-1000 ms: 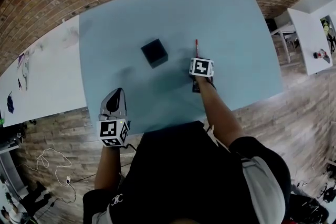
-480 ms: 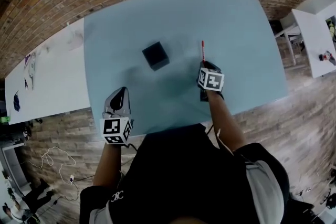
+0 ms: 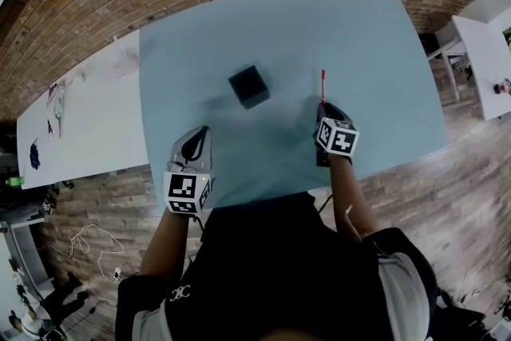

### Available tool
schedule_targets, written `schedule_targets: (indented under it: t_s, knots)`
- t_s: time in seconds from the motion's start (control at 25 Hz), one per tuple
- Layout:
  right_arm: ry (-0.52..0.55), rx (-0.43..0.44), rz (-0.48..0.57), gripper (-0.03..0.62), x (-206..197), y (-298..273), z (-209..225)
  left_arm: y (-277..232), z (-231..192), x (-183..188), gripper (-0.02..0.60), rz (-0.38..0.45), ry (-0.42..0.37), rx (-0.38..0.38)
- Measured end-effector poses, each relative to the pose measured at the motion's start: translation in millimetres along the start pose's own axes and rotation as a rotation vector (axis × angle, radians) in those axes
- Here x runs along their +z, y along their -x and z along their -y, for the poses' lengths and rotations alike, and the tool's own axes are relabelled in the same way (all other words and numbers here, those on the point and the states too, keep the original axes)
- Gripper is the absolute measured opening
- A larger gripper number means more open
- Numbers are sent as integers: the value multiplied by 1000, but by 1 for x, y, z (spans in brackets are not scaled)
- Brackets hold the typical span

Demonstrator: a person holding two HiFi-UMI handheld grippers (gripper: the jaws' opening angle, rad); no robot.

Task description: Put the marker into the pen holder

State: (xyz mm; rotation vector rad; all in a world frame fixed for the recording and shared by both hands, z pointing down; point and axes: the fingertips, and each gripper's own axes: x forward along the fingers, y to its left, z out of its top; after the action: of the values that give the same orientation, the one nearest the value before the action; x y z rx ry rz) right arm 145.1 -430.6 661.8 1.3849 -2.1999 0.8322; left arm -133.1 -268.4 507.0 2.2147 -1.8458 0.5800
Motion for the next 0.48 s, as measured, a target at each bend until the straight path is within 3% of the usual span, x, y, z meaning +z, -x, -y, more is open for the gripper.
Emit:
schedule_targets:
  t_s: [0.2,0.48]
  knots:
    - [9,-21,41,66,-2,8,-28,18,-18,-21,8,-4,-39,-51]
    - [81,-110,65,67,-13,29,-79,68,-85,-69,8,12,63,-51]
